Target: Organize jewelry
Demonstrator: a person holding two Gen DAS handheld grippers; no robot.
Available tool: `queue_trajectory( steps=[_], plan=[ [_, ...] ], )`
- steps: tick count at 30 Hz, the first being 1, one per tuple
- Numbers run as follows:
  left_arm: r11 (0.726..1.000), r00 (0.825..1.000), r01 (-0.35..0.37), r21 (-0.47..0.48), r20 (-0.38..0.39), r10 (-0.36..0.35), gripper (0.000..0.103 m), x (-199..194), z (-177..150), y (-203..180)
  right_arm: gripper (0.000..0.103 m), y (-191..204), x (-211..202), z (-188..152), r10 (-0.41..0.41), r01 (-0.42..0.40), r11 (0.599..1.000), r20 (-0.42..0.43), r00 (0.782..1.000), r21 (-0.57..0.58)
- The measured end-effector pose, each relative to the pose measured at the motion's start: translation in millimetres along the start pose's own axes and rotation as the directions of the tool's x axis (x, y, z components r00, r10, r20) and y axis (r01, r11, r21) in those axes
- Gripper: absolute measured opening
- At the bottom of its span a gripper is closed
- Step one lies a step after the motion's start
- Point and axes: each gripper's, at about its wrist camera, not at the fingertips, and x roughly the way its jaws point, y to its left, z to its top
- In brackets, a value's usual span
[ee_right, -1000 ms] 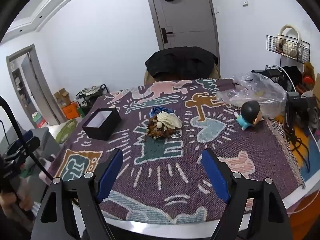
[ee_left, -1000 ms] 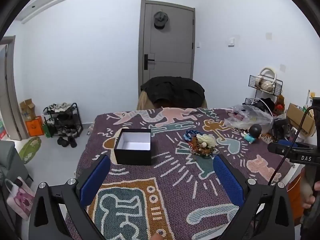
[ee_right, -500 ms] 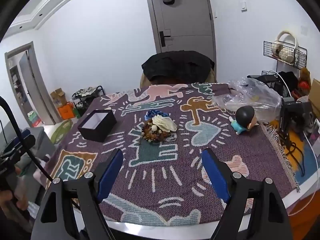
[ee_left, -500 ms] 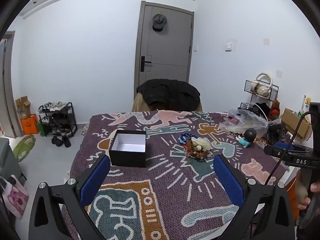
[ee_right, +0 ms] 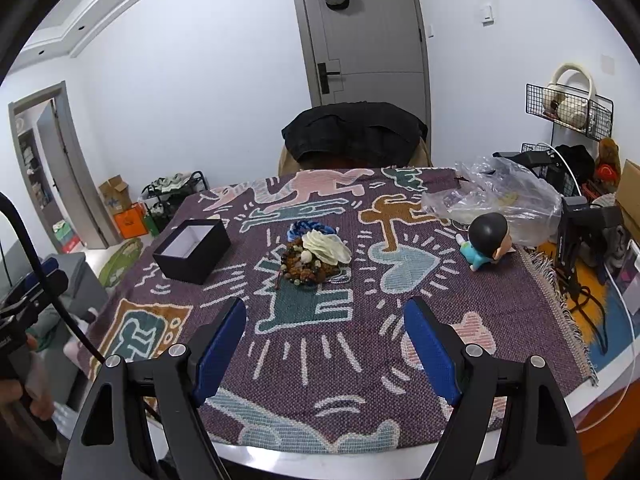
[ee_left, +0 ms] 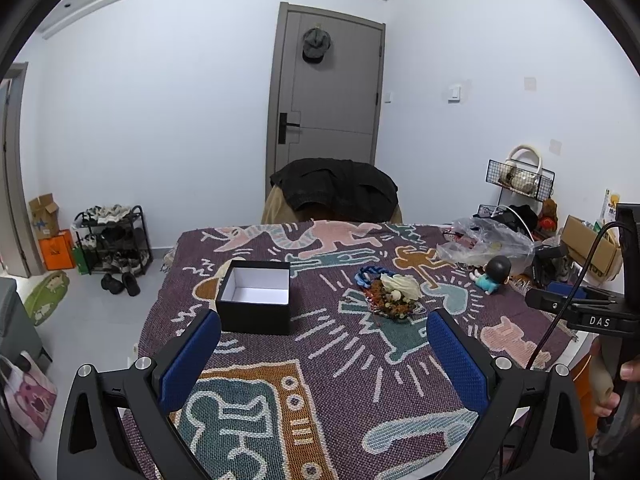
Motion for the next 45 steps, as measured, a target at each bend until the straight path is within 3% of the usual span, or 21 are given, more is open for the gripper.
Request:
queue_trajectory(
  steps=[45],
  plan=[
    [1.0, 1.0, 0.017, -0.011, 0.008, -0.017, 0.103, 0.1, -3.4, -3.4, 0.081, 2.5, -1.8, -1.4, -0.036, 0.036, 0.999, 0.013, 0.999, -0.022]
  ],
)
